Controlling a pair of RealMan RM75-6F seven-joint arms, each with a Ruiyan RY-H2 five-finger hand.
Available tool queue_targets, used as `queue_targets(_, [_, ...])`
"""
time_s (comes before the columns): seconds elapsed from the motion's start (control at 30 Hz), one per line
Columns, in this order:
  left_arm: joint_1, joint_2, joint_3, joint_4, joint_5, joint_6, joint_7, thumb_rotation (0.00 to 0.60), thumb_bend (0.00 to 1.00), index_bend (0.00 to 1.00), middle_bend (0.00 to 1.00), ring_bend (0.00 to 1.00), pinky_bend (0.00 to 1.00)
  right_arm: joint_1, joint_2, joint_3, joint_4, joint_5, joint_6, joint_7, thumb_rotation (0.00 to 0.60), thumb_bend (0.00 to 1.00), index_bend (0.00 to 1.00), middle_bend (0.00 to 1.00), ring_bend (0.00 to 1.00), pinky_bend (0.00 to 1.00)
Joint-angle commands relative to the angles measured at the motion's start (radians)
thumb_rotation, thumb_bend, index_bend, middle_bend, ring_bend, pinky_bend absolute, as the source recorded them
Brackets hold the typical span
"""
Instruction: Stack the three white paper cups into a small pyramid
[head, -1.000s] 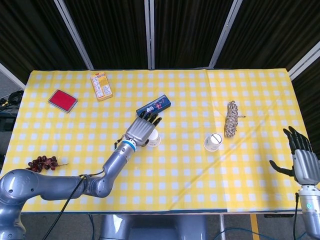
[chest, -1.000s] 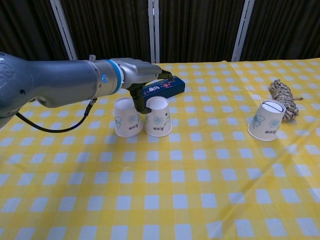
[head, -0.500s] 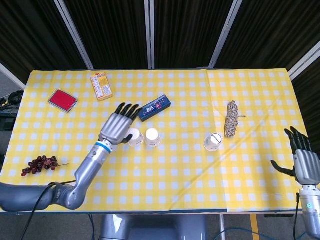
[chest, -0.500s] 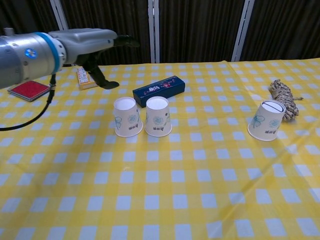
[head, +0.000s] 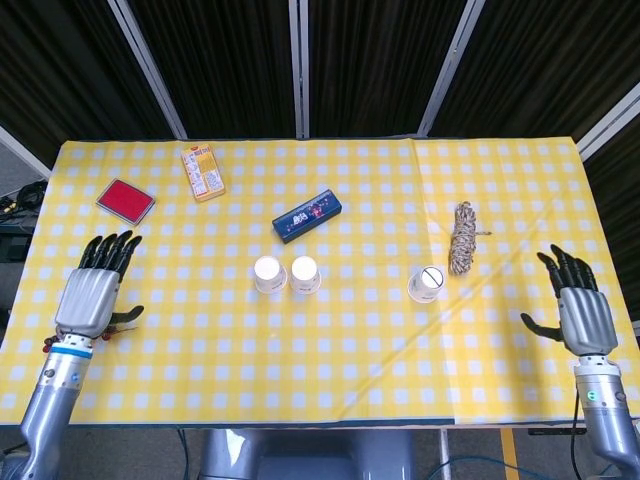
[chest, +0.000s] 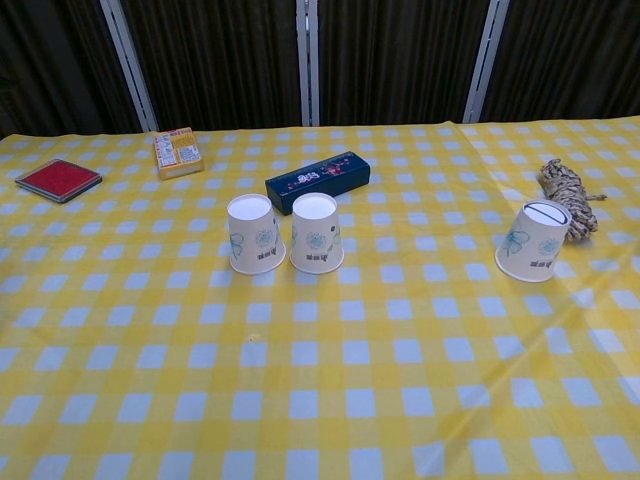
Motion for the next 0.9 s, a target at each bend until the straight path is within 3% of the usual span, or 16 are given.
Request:
queue_targets(0.03, [0.080,0.034,0.020,0.028,0.076,0.054,-0.075,0.600,0.09,0.00,0.00,0.00,0.00,0.067,0.034,0.016,-0.119,0.008,-0.079,-0.108,0.600,0.12,0.19,0.00,0.00,0.00])
queue_targets(0.27, [0.105,0.052,-0.012,0.037,0.094,0.018,-0.111,0.600,0.09,0.00,0.00,0.00,0.00,0.170,0.026,0.045,-0.219,0.110,-0.213,-0.254,0.600,0.12,0.20,0.00,0.00,0.00])
queue_targets(0.5, [0.128,0.074,-0.039,0.033,0.125,-0.015,-0.129,0.600,0.09,0.00,0.00,0.00,0.00,0.281,-0.037,0.080,-0.192,0.290,-0.315,-0.378,0.600,0.14,0.22,0.00,0.00,0.00])
queue_targets(0.9, [0.156,0.076,-0.081,0.036,0.146,-0.048,-0.125,0.600,0.09,0.00,0.00,0.00,0.00,0.358,-0.040,0.068,-0.149,0.450,-0.395,-0.434,0.600,0.18,0.26,0.00,0.00,0.00])
